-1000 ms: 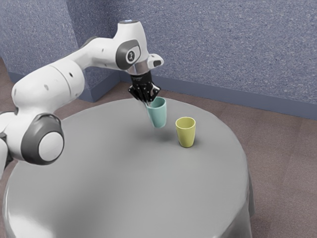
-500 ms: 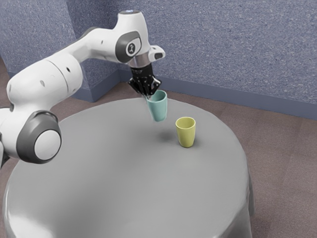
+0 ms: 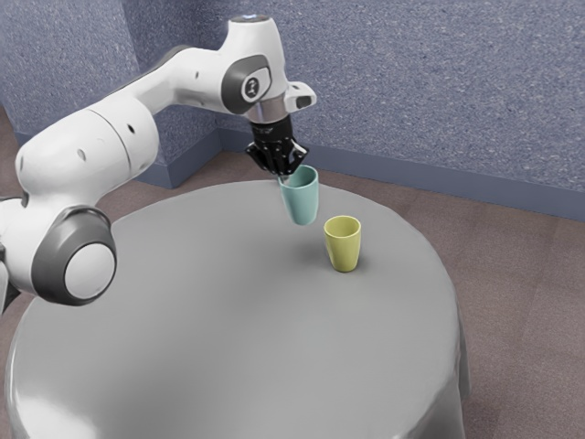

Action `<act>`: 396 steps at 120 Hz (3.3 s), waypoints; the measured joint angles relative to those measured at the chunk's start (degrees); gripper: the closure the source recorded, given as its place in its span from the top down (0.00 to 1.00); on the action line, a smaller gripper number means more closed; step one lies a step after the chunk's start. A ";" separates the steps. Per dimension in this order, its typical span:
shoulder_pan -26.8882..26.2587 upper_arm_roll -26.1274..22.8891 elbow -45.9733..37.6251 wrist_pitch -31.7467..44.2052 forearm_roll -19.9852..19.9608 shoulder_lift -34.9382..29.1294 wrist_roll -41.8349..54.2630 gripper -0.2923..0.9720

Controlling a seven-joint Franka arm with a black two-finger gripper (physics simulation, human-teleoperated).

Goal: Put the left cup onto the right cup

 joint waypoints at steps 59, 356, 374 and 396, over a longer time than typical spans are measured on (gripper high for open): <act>-1.52 -0.14 1.19 0.01 -0.08 0.20 0.01 0.15; -2.49 -2.91 6.55 4.62 0.01 6.66 -0.47 0.15; -2.37 -2.91 6.54 4.87 0.01 6.76 -0.46 0.15; -2.27 -2.91 6.54 5.05 0.01 7.08 -0.46 0.15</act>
